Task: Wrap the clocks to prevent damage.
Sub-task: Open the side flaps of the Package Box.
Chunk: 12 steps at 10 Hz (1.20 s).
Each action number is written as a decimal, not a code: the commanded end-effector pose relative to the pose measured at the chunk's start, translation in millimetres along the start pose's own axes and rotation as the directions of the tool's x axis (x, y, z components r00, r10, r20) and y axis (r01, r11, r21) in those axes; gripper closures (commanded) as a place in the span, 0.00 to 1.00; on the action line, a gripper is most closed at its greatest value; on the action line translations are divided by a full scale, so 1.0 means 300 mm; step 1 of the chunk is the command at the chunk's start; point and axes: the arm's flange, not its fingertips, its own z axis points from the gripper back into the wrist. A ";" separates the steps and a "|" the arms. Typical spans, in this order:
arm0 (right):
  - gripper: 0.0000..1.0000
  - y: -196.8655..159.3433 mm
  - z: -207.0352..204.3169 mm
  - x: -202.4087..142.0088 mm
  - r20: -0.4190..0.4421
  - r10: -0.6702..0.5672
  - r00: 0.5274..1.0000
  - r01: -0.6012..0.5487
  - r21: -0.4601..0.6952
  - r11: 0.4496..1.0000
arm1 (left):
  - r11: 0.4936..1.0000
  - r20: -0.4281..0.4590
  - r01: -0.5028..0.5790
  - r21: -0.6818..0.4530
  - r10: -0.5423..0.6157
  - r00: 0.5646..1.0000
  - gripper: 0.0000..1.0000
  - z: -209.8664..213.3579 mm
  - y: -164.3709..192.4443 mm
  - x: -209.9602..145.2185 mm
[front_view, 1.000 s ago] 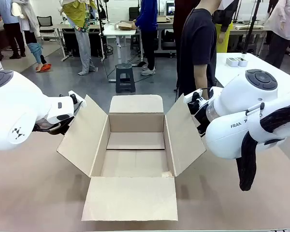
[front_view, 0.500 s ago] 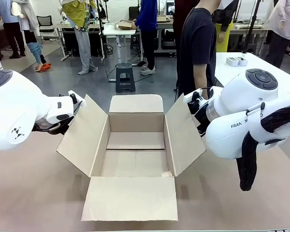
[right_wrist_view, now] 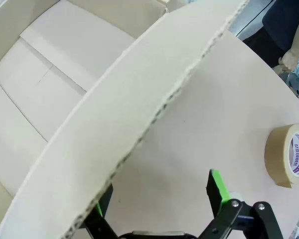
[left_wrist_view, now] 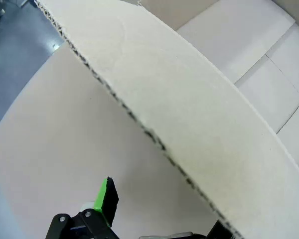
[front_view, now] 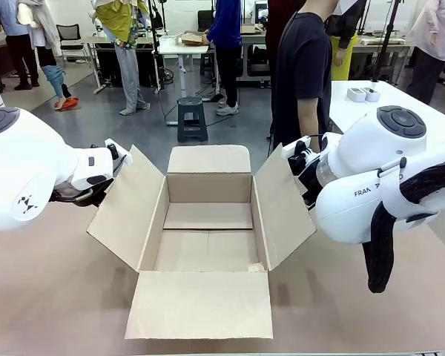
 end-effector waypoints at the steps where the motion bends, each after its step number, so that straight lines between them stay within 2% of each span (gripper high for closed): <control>1: 0.00 0.000 0.000 0.000 0.000 -0.001 1.000 0.001 0.000 1.000 | 1.000 0.000 0.000 0.000 0.000 1.000 0.00 0.000 0.000 0.000; 4: 0.00 0.000 0.000 0.000 0.000 0.000 1.000 0.000 0.000 1.000 | 1.000 0.000 0.000 0.000 0.000 1.000 0.00 0.000 0.000 0.000; 5: 0.00 -0.029 0.093 0.062 0.005 -0.018 1.000 0.018 0.002 1.000 | 0.999 -0.067 0.051 -0.015 -0.052 0.996 0.00 0.066 0.030 0.098; 7: 0.00 -0.089 0.247 0.171 -0.100 -0.078 0.992 0.080 0.014 0.997 | 0.992 -0.193 0.089 -0.087 -0.104 0.976 0.00 0.199 0.077 0.237; 8: 0.00 -0.116 0.329 0.233 -0.124 -0.123 0.985 0.109 -0.109 0.988 | 0.993 -0.216 0.077 -0.089 -0.094 0.972 0.00 0.255 0.132 0.320; 10: 0.00 -0.133 0.467 0.309 -0.132 -0.151 0.980 0.129 -0.159 0.979 | 0.996 -0.217 0.019 -0.085 -0.038 0.976 0.00 0.361 0.218 0.418; 12: 0.00 -0.103 0.602 0.351 -0.128 -0.151 0.980 0.124 -0.199 0.972 | 0.998 -0.185 0.031 -0.051 -0.040 0.982 0.00 0.511 0.215 0.467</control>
